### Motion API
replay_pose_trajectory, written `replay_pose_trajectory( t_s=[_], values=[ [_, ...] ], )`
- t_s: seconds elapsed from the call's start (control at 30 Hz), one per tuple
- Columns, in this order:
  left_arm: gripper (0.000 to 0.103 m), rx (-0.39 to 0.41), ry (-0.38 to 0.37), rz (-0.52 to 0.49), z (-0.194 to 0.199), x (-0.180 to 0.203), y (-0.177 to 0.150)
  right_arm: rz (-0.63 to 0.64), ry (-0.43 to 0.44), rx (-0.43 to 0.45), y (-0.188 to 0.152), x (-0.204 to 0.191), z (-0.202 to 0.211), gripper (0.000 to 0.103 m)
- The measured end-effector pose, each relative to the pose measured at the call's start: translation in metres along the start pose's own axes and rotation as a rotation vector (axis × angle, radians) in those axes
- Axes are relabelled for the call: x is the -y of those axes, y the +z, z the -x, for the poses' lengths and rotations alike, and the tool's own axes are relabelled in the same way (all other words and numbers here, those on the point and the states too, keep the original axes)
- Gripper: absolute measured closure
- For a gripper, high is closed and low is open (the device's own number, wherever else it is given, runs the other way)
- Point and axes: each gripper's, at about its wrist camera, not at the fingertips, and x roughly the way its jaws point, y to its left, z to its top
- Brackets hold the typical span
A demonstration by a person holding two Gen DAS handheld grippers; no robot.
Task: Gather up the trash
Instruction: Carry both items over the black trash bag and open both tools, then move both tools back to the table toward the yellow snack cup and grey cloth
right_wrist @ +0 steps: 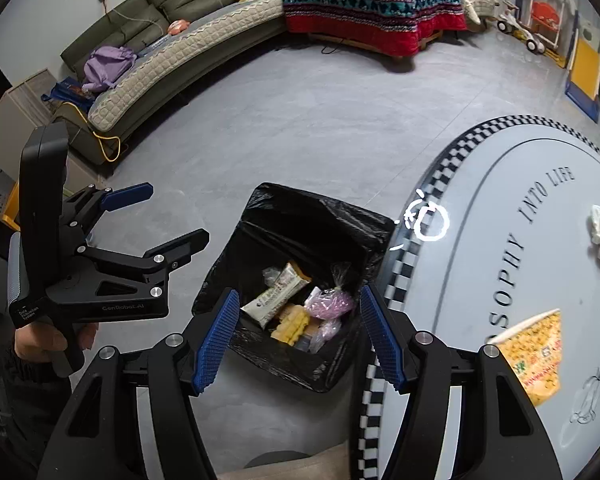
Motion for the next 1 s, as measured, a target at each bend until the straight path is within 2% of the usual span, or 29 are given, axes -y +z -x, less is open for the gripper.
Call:
replay_pose_trajectory(
  t_s=[0.3, 0.6, 0.8, 0.9, 1.0],
  values=[
    [0.006, -0.014, -0.082, -0.06, 0.002, 0.084, 0.021, -0.103, -0.075, 0.059, -0.034, 0.066, 0.045, 0.037],
    [0.006, -0.066, -0.187, -0.076, -0.003, 0.188, 0.038, -0.274, -0.194, 0.099, -0.086, 0.167, 0.091, 0.036],
    [0.006, -0.089, -0.229, -0.168, -0.005, 0.261, 0.043, -0.372, -0.238, 0.112, -0.126, 0.224, 0.116, 0.036],
    [0.006, -0.13, -0.238, -0.207, -0.011, 0.292, 0.04, -0.408, -0.255, 0.113, -0.143, 0.249, 0.124, 0.036],
    [0.006, -0.232, -0.227, -0.144, -0.025, 0.308, 0.038, -0.434, -0.267, 0.118, -0.155, 0.27, 0.131, 0.036]
  ],
)
